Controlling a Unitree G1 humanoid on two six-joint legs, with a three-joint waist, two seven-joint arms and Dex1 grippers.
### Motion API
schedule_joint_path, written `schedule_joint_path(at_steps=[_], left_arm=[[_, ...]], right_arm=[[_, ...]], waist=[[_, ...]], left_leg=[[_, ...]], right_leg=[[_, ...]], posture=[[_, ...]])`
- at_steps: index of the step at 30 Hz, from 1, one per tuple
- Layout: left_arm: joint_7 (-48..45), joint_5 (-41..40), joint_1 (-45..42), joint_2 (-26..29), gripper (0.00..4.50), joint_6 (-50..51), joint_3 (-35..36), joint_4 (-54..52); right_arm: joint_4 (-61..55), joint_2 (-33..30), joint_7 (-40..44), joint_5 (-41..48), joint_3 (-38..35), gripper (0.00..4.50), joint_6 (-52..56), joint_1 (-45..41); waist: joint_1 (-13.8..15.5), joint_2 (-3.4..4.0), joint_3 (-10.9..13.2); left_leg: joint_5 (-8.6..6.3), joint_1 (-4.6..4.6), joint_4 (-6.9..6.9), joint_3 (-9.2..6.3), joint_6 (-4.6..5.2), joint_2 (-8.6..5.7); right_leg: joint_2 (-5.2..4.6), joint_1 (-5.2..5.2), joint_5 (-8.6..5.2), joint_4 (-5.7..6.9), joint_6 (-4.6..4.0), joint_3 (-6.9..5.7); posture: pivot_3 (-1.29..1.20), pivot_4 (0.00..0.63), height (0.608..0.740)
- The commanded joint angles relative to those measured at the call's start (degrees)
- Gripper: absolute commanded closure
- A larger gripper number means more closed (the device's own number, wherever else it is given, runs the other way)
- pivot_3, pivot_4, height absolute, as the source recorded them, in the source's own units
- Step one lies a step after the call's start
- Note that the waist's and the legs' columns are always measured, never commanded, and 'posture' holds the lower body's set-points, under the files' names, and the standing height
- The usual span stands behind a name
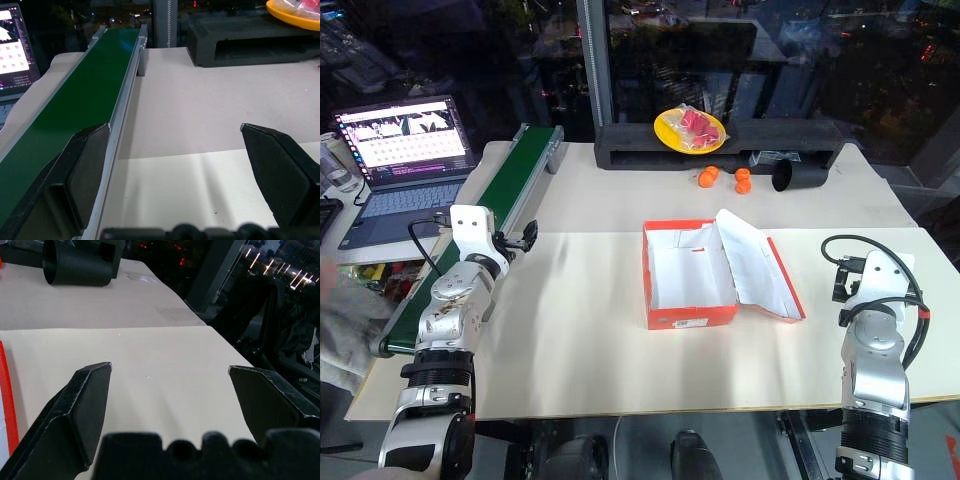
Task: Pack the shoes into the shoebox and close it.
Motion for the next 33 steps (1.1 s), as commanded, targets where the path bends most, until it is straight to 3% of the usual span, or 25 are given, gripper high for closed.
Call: schedule_joint_path(at_steps=[1, 4, 7, 13, 19, 33], left_arm=[[-1.9, -0.8, -0.7, 0.4, 0.0, -1.8, -0.4, -2.7], [-7.4, -2.2, 0.8, 2.5, 0.0, 0.1, -1.2, -4.4], [-10.2, -2.1, 2.0, 4.8, 0.0, 1.1, -1.7, -5.0], [-19.5, -3.3, 6.7, 15.5, 0.0, 7.4, -0.9, -6.6], [-22.2, -2.3, 8.7, 20.6, 0.0, 7.9, -0.4, -5.0], [-23.2, -1.5, 6.1, 21.3, 0.0, 7.6, -0.8, -0.3]], right_arm=[[-6.1, 2.1, 3.7, 5.1, 0.8, 0.07, 2.9, -1.6], [-20.4, 4.2, 18.1, 19.2, 10.5, 0.07, 13.1, -7.3], [-28.6, 2.8, 24.6, 27.0, 13.6, 0.07, 20.6, -8.9], [-41.3, -6.0, 41.9, 45.0, 20.0, 0.07, 31.6, -7.4], [-41.8, -9.0, 46.3, 44.5, 24.3, 0.07, 31.0, -4.6], [-38.5, -5.5, 43.2, 40.7, 26.4, 0.07, 29.6, -3.8]], waist=[[0.0, 0.0, 0.0], [-1.4, 0.02, 0.0], [-1.8, 0.04, 0.0], [-0.1, -0.05, 0.0], [1.0, -0.15, -0.1], [1.1, -0.22, -0.1]], left_leg=[[0.0, 0.0, 0.0, 0.0, 0.0, 0.0], [0.0, 0.02, 0.0, 0.0, 0.0, 0.06], [0.02, 0.05, 0.02, -0.12, -0.02, 0.1], [-0.01, -0.13, -0.01, -0.54, -0.02, 0.12], [0.0, -0.22, 0.1, -0.62, -0.02, 0.11], [0.0, -0.23, 0.1, -0.63, -0.03, 0.13]], right_leg=[[0.0, 0.0, 0.0, 0.0, 0.0, 0.0], [0.04, 0.0, 0.02, 0.04, -0.02, 0.0], [0.15, -0.13, 0.08, 0.32, -0.11, 0.04], [0.05, -0.14, -0.14, 0.42, -0.3, -0.63], [-0.03, -0.09, -0.14, 0.29, -0.34, -0.83], [0.0, -0.16, -0.16, 0.45, -0.4, -0.88]], posture=[[0.0, 0.15, 0.734], [0.0, 0.15, 0.734], [0.0, 0.15, 0.734], [0.0, 0.15, 0.734], [0.0, 0.15, 0.734], [0.0, 0.15, 0.734]])
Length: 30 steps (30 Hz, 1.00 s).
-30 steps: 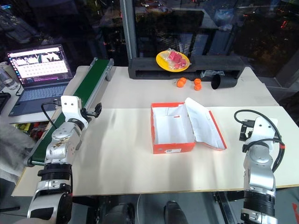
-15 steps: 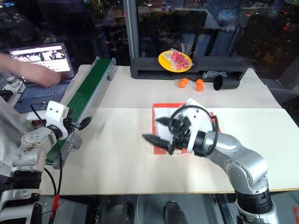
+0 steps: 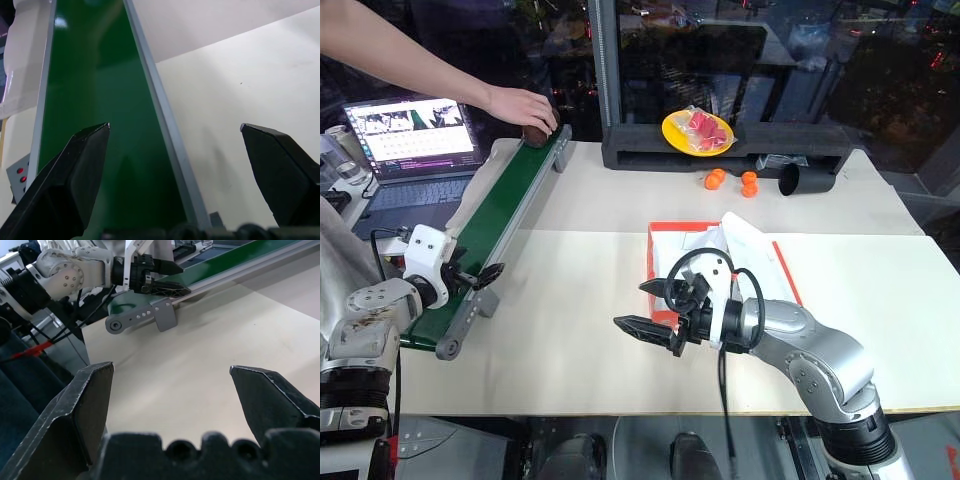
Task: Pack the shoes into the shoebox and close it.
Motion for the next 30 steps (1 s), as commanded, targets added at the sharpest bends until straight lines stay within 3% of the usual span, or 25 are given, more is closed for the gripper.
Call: schedule_joint_path(at_steps=[1, 17, 25, 30], left_arm=[[0.0, 0.7, -2.1, 1.1, 0.0, -1.4, 0.2, 0.7], [1.7, 2.4, -3.8, 0.3, 0.0, -3.5, 0.1, 3.5], [9.2, 2.0, -7.7, -0.7, 0.0, -6.5, 3.7, 9.6], [9.3, 2.1, -8.8, -0.9, 0.0, -8.6, 3.7, 11.9]], right_arm=[[-0.2, 0.4, -0.8, -1.3, -0.4, 0.07, -1.8, 0.1], [0.0, -0.1, -2.6, -2.4, -1.8, 0.07, -1.5, 1.9], [-0.3, 0.1, -3.1, -3.2, -1.7, 0.07, -1.5, 2.7], [-0.6, 0.1, -3.5, -3.1, -1.9, 0.07, -1.4, 2.9]], waist=[[0.0, 0.0, 0.0], [0.0, -0.02, 0.0], [0.1, -0.04, 0.0], [0.0, -0.07, 0.0]], left_leg=[[0.0, 0.0, 0.0, 0.0, 0.0, 0.0], [0.0, 0.01, 0.03, -0.01, 0.0, -0.01], [0.0, 0.01, 0.06, -0.02, 0.0, -0.01], [0.0, 0.0, 0.08, -0.01, 0.0, -0.01]], right_leg=[[0.0, 0.0, 0.0, 0.01, 0.0, 0.0], [0.0, -0.01, -0.01, 0.11, -0.01, 0.0], [0.0, -0.01, -0.01, 0.11, -0.01, -0.01], [0.0, -0.01, -0.01, 0.13, -0.01, -0.02]], posture=[[0.0, 0.15, 0.734], [0.0, 0.15, 0.734], [0.0, 0.15, 0.734], [0.0, 0.15, 0.734]])
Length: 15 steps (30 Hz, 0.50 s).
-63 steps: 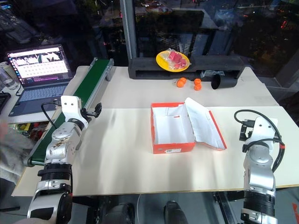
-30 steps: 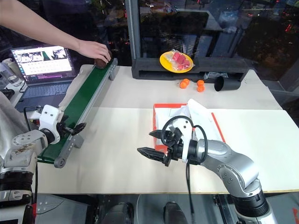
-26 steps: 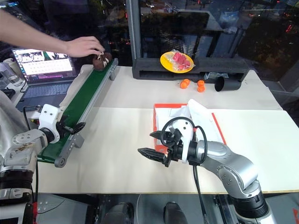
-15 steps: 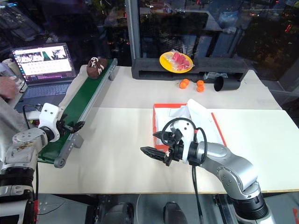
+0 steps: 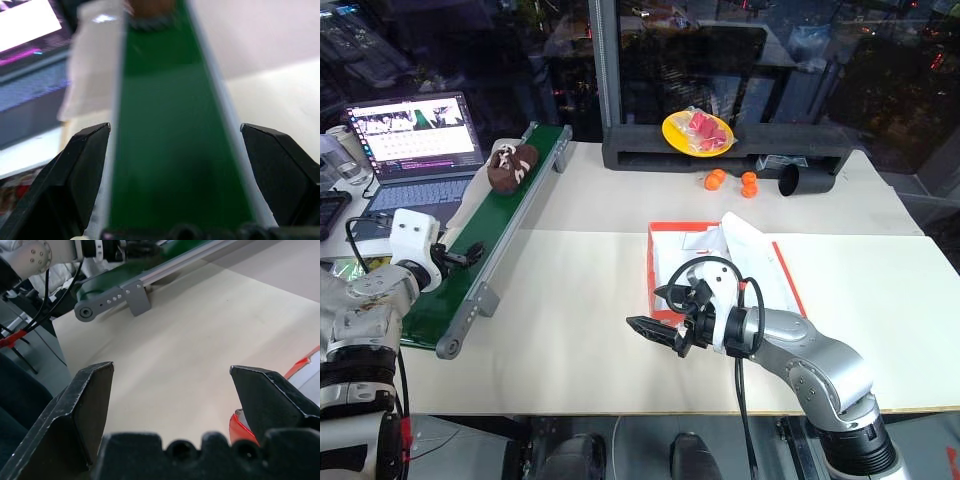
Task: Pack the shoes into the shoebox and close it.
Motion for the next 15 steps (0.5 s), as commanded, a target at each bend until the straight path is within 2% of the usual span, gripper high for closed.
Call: schedule_joint_path(at_steps=[1, 15], left_arm=[[0.0, -0.2, -1.3, 0.3, 0.0, -2.4, 0.7, 0.3], [-2.0, -0.1, -2.0, -0.4, 0.0, -2.1, -0.9, 1.6]], right_arm=[[-1.7, -0.1, -0.2, 0.1, -1.7, 0.07, -1.3, -0.1], [-3.1, 0.3, -1.8, 0.9, -2.9, 0.07, -1.2, 0.9]], waist=[[0.0, 0.0, 0.0], [0.1, -0.06, 0.0]], left_leg=[[0.0, 0.0, 0.0, 0.0, 0.0, 0.0], [0.0, 0.0, 0.01, -0.01, 0.0, 0.0]], right_leg=[[0.0, 0.0, 0.0, 0.0, 0.0, 0.0], [0.0, 0.01, 0.0, 0.01, 0.0, -0.01]], posture=[[0.0, 0.15, 0.734], [0.0, 0.15, 0.734]])
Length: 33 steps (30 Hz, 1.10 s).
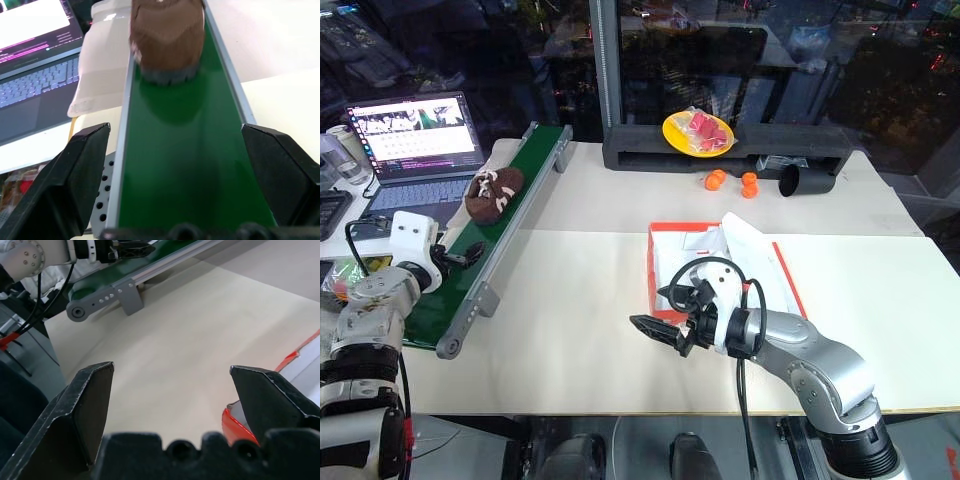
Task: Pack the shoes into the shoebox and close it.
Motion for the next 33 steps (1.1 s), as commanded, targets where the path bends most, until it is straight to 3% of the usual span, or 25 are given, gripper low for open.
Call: schedule_joint_path(at_steps=[1, 16, 21, 22, 26, 29, 33], left_arm=[[-0.6, 0.0, -1.4, 0.1, 0.0, -0.7, -0.4, -0.5], [0.4, 1.7, -4.0, -2.1, 0.0, 4.1, -3.6, 2.8], [-0.8, 0.5, -4.5, -3.8, 1.71, 6.1, -3.6, -0.2], [-0.8, 0.2, -4.7, -4.0, 1.9, 6.5, -3.3, -0.7], [0.4, -3.7, -6.3, -7.2, 1.92, 5.8, -0.2, -5.4], [4.4, -10.1, -8.9, -13.4, 1.92, 6.6, 4.0, -12.6], [6.0, -16.0, -9.1, -22.0, 1.92, 11.6, 1.8, -23.5]], right_arm=[[-3.0, 0.4, -0.6, 1.1, -2.4, 0.07, -1.2, 0.2], [-4.1, 0.3, -1.5, 2.6, -5.5, 0.07, -0.7, 0.3], [-3.8, -0.1, -2.0, 3.6, -6.6, 0.0, -0.7, -0.9], [-3.6, -0.3, -2.0, 3.7, -6.7, 0.0, -0.7, -1.1], [-2.5, -0.3, -2.8, 3.0, -7.2, 0.0, -0.7, -2.6], [2.2, 2.8, -7.7, 1.9, -8.5, 0.0, -0.6, -7.3], [16.8, 17.4, -26.4, 9.3, -17.6, 0.0, 5.0, -18.3]], waist=[[0.0, 0.0, 0.0], [1.2, -0.04, 0.0], [1.8, -0.05, 0.0], [2.0, -0.05, 0.0], [2.7, -0.06, 0.0], [2.6, -0.13, 0.0], [2.0, -0.27, 0.0]], left_leg=[[0.0, 0.0, 0.0, 0.0, 0.0, 0.0], [0.0, 0.0, 0.06, -0.01, 0.0, -0.01], [0.01, 0.0, 0.17, -0.04, -0.01, -0.01], [0.01, 0.01, 0.2, -0.05, -0.01, -0.02], [0.01, -0.04, 0.33, -0.09, -0.01, -0.01], [0.0, -0.37, 0.64, -0.24, -0.01, 0.02], [0.01, -0.45, 0.76, -0.38, -0.01, 0.03]], right_leg=[[0.0, 0.0, 0.0, 0.0, 0.0, 0.0], [0.01, 0.02, 0.0, 0.04, 0.0, -0.03], [-0.01, 0.08, 0.0, 0.08, 0.0, -0.05], [-0.01, 0.09, 0.0, 0.1, 0.0, -0.06], [-0.02, 0.12, 0.0, 0.13, 0.0, -0.13], [-0.02, 0.01, 0.01, 0.17, 0.0, -0.25], [-0.01, 0.04, 0.12, 0.17, -0.02, -0.34]], posture=[[0.0, 0.15, 0.734], [0.0, 0.15, 0.734], [0.0, 0.15, 0.734], [0.0, 0.15, 0.734], [0.0, 0.15, 0.734], [0.0, 0.15, 0.734], [0.0, 0.15, 0.734]])
